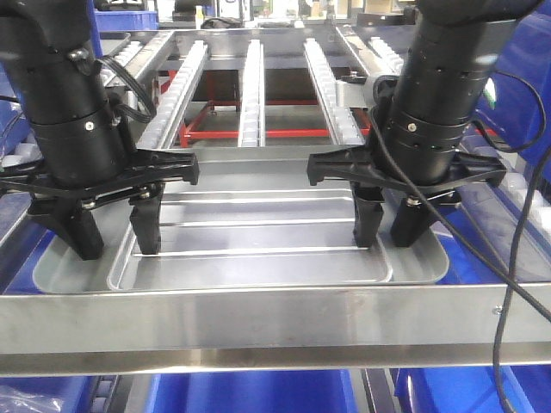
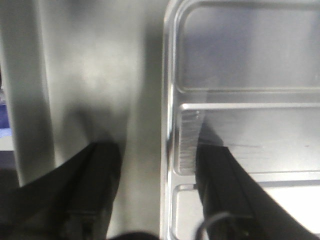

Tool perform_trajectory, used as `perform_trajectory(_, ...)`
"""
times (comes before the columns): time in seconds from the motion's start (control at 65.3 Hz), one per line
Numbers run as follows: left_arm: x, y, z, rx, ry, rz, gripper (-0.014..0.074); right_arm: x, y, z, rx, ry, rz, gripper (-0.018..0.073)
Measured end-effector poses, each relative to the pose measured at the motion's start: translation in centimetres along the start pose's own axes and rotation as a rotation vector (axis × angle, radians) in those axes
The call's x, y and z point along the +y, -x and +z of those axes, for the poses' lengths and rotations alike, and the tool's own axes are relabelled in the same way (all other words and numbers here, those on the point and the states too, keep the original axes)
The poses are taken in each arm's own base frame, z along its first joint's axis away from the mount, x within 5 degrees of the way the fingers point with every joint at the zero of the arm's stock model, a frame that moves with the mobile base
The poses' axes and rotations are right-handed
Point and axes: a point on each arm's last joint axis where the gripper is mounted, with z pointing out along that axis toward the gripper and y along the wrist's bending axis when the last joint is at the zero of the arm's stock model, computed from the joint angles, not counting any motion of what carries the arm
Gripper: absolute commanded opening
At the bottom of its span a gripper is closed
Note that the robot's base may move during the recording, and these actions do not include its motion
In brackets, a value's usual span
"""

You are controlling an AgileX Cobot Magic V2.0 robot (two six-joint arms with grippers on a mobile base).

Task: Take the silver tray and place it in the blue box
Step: 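Close both grippers on the tray's opposite side rims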

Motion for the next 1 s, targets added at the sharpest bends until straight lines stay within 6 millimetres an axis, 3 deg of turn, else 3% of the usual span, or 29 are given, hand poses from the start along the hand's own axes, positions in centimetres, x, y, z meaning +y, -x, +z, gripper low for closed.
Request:
perform_trajectory(0.123,0.0,0.0,0.0,0.0,0.0,0.0,0.0234,0.0,0.0,0.0,0.0,0.0,0.0,0.0323)
perform_trajectory(0.46,-0.29,-0.08,-0.01,-0.001,-0.012,-0.004,-0.0015,0.17,0.08,-0.07,0.0,0.016,0.024,0.005)
perform_trajectory(0.996,-0.25,-0.11,-0.01,0.002,-0.007,-0.001,-0.0014,0.17,0.08,-0.07,0.0,0.015,0.023,0.0052)
